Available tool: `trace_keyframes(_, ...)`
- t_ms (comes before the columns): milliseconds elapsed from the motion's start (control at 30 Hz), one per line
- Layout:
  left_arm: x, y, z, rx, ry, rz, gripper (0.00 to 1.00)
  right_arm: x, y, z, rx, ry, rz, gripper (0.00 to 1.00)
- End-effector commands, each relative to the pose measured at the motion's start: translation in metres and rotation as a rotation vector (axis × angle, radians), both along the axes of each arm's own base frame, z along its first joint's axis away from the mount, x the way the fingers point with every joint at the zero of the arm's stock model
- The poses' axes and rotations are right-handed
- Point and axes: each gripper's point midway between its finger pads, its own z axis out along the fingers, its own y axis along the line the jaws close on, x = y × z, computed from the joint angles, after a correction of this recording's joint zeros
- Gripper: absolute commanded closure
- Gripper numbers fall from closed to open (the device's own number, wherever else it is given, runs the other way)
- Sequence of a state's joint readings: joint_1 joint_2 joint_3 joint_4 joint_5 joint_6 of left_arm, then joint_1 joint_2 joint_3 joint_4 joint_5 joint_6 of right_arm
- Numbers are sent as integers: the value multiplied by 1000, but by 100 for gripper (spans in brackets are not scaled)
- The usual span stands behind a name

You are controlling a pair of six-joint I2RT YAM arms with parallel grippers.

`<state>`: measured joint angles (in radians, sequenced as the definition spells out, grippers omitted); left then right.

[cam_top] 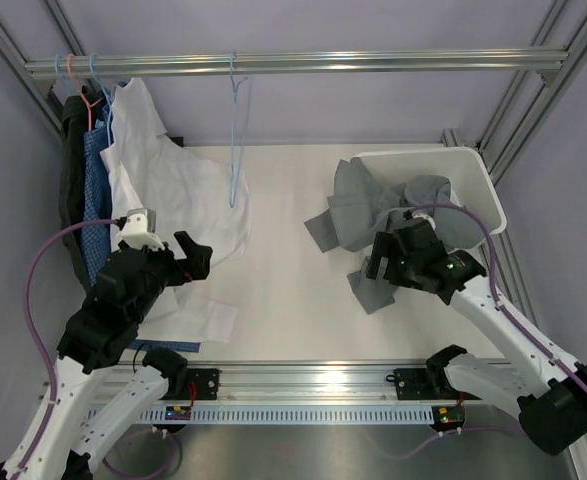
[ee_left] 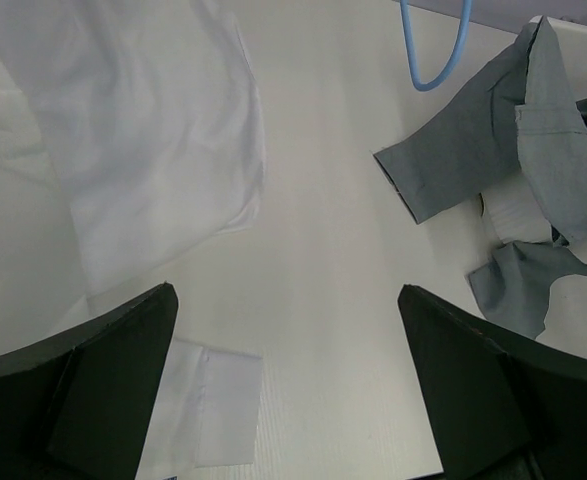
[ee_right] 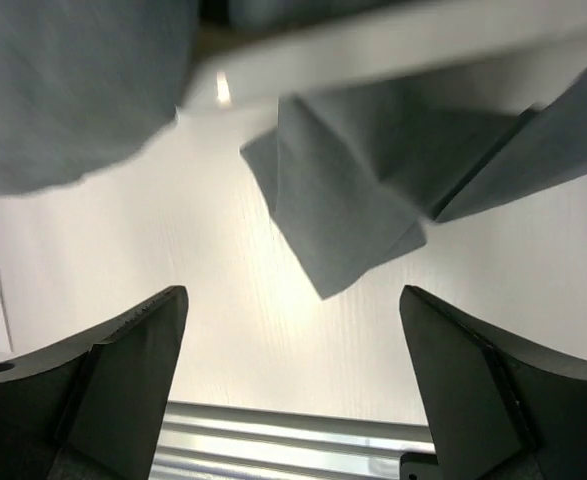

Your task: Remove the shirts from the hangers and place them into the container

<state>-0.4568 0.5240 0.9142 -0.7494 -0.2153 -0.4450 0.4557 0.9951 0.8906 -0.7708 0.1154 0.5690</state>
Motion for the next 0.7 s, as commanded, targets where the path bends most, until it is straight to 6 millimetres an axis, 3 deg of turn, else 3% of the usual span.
trace_keyframes(0, 7, -5, 22, -19, -73, -20, 1, -1, 22, -21, 57, 13, -50, 4)
trace_keyframes(100, 8, -7, 19, -22, -65, -28, 1, -4, 38, -52, 31, 63, -46, 3)
trace_keyframes(300, 8, -7, 11, -14, -47, -25, 1, 5, 43, -108, -39, 161, -124, 5)
trace_keyframes(467, 7, -5, 12, -6, -45, -21, 1, 17, 44, -119, -60, 149, -172, 16)
trace_keyframes(533, 6, -5, 10, -6, -41, -20, 1, 17, 36, -125, -103, 164, -194, 32)
trace_keyframes(667, 5, -5, 9, -5, -38, -20, 1, 13, 30, -132, -137, 185, -223, 38)
